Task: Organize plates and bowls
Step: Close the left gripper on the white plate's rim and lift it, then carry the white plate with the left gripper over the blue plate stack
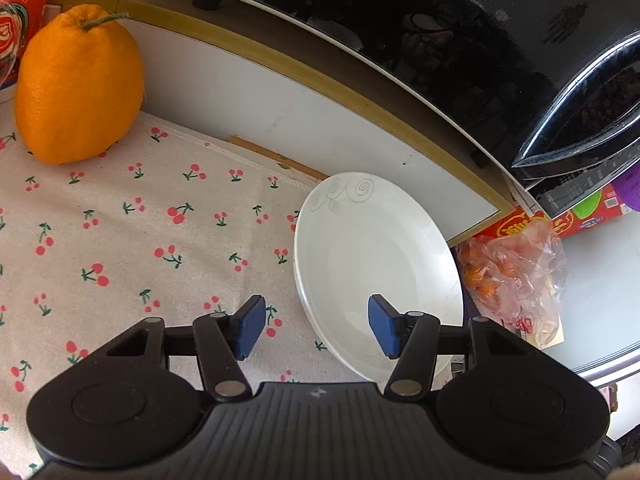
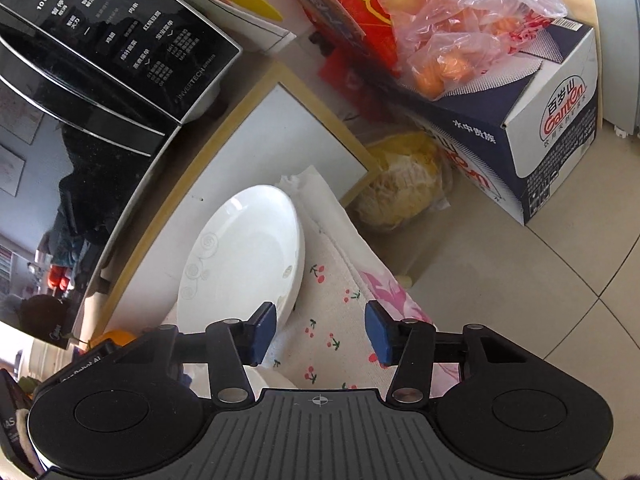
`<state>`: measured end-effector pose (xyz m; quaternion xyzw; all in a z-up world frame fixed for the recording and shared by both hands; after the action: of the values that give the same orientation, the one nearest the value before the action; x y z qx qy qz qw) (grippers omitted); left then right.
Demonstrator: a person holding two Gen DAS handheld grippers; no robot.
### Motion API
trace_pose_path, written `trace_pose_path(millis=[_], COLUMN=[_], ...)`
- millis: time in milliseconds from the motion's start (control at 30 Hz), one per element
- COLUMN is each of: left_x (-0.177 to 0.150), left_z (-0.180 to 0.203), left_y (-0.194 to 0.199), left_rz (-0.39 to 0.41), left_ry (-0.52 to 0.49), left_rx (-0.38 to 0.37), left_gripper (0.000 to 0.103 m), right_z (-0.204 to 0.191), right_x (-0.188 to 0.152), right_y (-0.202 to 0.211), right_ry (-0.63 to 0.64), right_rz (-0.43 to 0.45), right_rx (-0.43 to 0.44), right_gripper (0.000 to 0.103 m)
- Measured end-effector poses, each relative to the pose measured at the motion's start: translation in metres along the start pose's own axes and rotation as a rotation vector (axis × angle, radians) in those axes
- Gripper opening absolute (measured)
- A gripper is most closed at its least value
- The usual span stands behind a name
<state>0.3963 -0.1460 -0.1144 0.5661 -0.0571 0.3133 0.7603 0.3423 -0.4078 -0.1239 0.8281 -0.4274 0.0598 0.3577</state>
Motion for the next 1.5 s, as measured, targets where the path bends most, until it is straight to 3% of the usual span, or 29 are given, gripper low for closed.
trace_pose_path(millis=[200,367,567,633,733,1500], left_x=[-0.001,-0.001,0.002,0.002,0.002,0.006], left_z=[0.005,-0.002,-0.010,-0.011,-0.013,-0.002], left_y=[-0.010,-0.015,-0.011,-0.006,-0.004,0.035], left_rz=[-0.012,-0.016,-0.016,-0.005,-0.004,0.060], left_ry=[0.014,0.012,0.029,0.007,0.014,0.028], left_rx=[-0.022,0.010,-0.019,-0.013,-0.020,-0.078], left_gripper=[0.034,0.012,0.009,0.009,0.009,0.010], right_z=[-0.006,-0.001,-0.005,-0.009,-0.013,-0.038], right_x=[0.001,0.003,0.004,0.002,0.001,0.014], right_y=[-0.023,-0.034,-0.041,-0.042,-0.041,-0.001], right_ry=[0.050,0.062,0.100,0.109,0.134,0.149], right_rz=[-0.010,0.000,0.015,0.009,0.010,0.025], right_rx=[-0.012,-0.025,-0.042,-0.022,-0.044,0.020], right_gripper=[0.048,0.036,0.026,0.011,0.012,0.013])
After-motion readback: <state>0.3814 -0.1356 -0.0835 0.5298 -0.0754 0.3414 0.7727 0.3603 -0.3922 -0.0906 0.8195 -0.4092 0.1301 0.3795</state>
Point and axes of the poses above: each gripper's, at about its wrist camera, not at the fingertips, and y roughly against the way its jaws point, z to its right, x to its top, the point moved 8 cm from there along -y, roughly the way its jaws point, and after that the axes turned 12 degrees about x, right-handed, at the moved point
